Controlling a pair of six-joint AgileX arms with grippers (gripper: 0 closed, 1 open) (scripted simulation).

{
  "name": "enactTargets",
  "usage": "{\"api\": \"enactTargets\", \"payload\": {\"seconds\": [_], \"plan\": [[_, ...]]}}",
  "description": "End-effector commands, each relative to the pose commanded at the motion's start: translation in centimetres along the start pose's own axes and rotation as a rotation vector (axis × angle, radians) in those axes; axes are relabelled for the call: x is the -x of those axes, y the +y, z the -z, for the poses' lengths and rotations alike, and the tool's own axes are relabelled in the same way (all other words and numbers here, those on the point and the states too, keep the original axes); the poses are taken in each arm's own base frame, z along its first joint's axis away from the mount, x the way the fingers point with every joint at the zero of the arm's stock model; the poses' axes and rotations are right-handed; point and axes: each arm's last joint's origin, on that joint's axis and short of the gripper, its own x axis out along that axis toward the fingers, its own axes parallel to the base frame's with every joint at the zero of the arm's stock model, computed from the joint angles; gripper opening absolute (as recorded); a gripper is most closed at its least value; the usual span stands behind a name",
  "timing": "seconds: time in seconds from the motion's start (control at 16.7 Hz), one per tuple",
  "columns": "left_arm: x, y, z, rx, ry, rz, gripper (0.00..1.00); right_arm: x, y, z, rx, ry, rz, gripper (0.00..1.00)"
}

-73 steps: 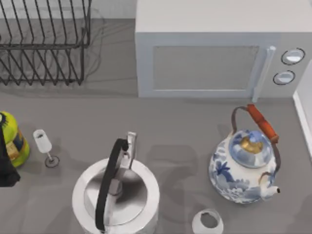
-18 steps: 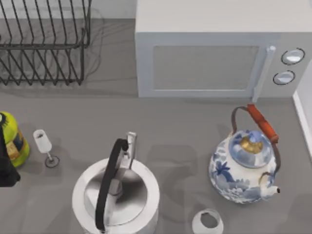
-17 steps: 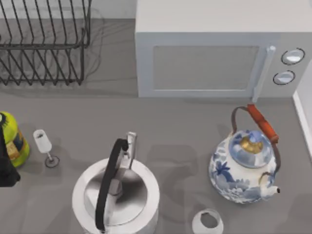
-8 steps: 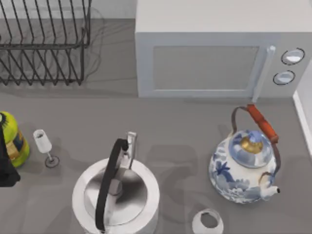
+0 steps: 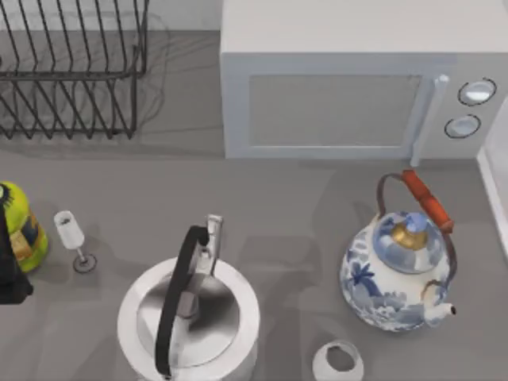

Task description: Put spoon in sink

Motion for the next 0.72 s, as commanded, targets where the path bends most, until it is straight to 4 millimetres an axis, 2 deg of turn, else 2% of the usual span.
{"api": "enactTargets", "payload": {"seconds": [0.12, 0.3, 0.54, 0.72], "plan": [[0.0, 0.0, 0.0, 0.000, 0.000, 0.000, 1.00, -0.4, 2.2, -2.3, 0.002, -0.011, 0.003, 0.00], [0.0, 0.0, 0.0, 0.000, 0.000, 0.000, 1.00, -1.3, 5.5, -4.4, 0.004, -0.035, 0.005, 0.00], [0.0, 0.0, 0.0, 0.000, 0.000, 0.000, 1.00, -2.8, 8.8, -5.3, 0.007, -0.059, 0.010, 0.00], [0.0, 0.0, 0.0, 0.000, 0.000, 0.000, 1.00, -3.2, 10.0, -5.4, 0.009, -0.072, 0.011, 0.00]]}}
